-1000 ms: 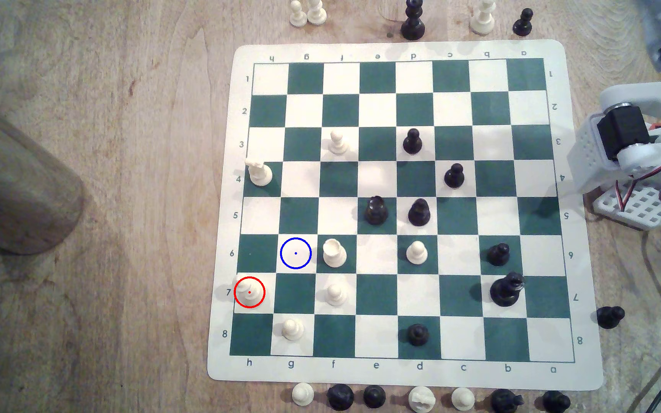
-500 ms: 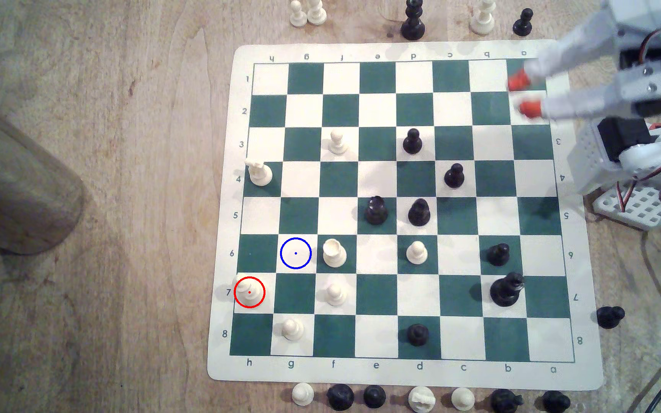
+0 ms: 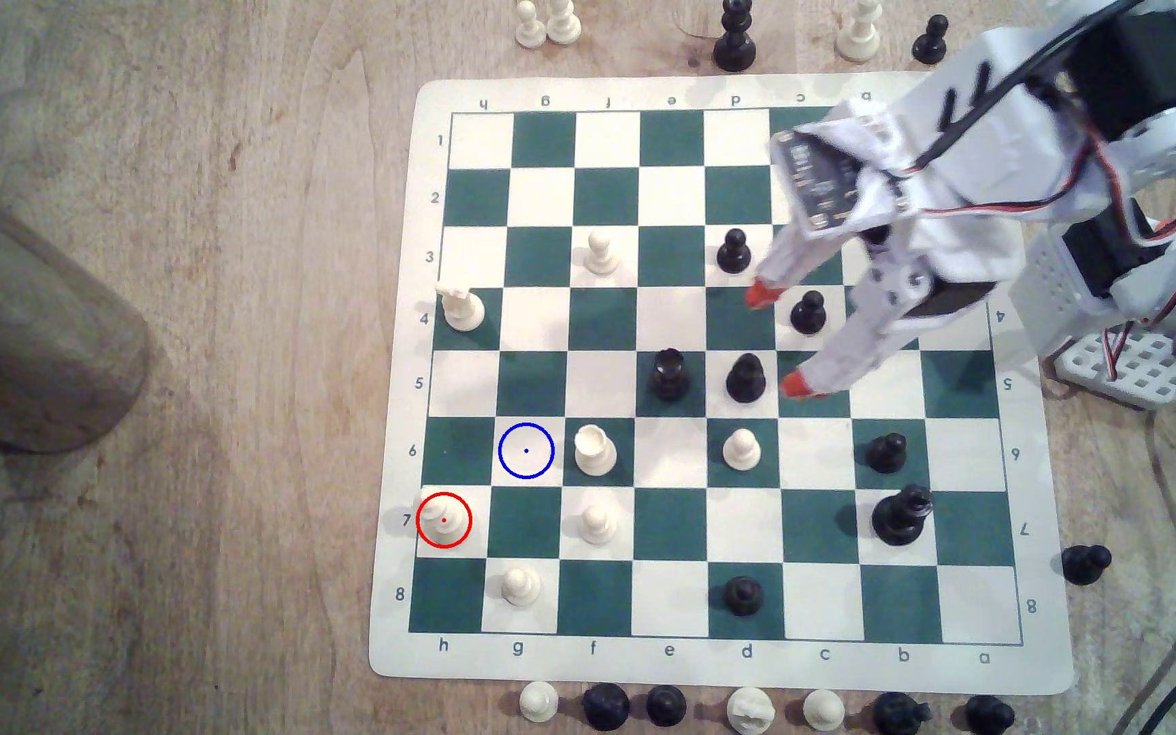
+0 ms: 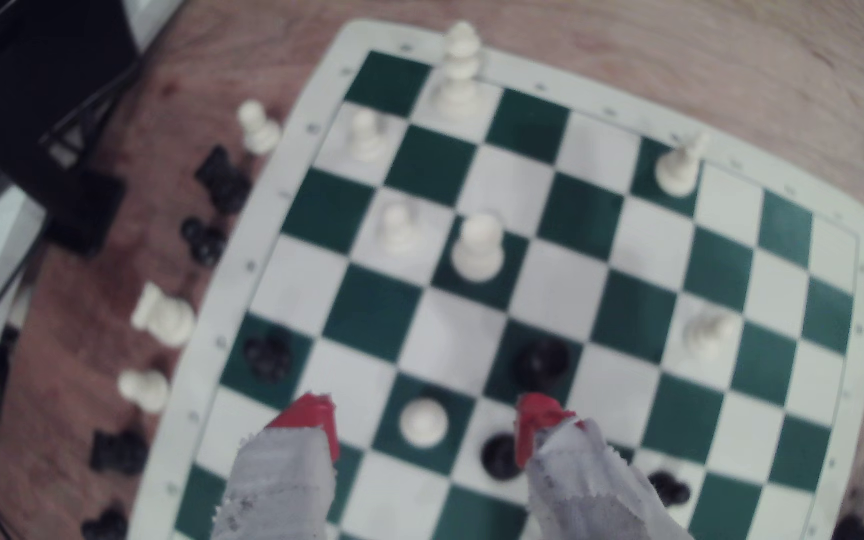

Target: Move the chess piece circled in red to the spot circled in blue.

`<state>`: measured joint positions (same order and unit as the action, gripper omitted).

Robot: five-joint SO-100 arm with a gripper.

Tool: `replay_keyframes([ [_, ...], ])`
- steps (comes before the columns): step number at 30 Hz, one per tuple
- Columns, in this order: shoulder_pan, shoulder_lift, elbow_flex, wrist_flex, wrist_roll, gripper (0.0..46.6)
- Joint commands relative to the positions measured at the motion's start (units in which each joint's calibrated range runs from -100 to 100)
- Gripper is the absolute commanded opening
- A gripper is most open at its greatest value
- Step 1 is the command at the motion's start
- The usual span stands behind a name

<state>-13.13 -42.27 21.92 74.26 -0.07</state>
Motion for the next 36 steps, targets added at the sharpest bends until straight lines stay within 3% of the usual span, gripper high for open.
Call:
replay_keyframes([
  [1, 0.0, 6.5, -7.4, -2.8, -0.2, 18.9],
  [8, -0.2, 16.6, -14.5, -7.3, -1.4, 18.9],
  [20, 3.9, 26.5, -14.3, -16.3, -1.7, 18.9],
  [28, 2.8, 35.6, -18.6, -23.1, -3.4, 18.9],
  [36, 3.9, 42.5, -19.9, -29.4, -3.6, 18.9],
])
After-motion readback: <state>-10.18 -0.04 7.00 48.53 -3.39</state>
